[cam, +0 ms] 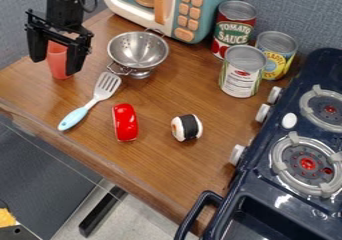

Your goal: Put the pink glass on the silver bowl

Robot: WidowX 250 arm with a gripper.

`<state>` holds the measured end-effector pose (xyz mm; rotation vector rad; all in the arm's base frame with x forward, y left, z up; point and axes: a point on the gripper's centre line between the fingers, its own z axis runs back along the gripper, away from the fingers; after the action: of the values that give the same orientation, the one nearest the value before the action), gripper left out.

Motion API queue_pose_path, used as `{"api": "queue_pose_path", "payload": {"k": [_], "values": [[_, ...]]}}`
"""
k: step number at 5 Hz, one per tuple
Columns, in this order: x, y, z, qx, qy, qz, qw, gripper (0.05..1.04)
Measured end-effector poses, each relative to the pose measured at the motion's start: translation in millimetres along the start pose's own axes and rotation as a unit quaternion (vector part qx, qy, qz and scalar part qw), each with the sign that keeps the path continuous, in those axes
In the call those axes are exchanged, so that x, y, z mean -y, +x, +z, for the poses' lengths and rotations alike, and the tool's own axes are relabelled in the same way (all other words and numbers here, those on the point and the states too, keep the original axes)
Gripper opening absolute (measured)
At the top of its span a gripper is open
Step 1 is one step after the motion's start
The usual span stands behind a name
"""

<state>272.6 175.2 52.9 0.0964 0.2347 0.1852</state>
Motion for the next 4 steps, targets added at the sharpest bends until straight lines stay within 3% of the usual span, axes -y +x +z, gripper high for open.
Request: {"api": "queue_pose_path", "payload": {"k": [4], "values": [[13, 2, 3, 0.016, 0.004, -0.018, 0.9997, 0.999]]}}
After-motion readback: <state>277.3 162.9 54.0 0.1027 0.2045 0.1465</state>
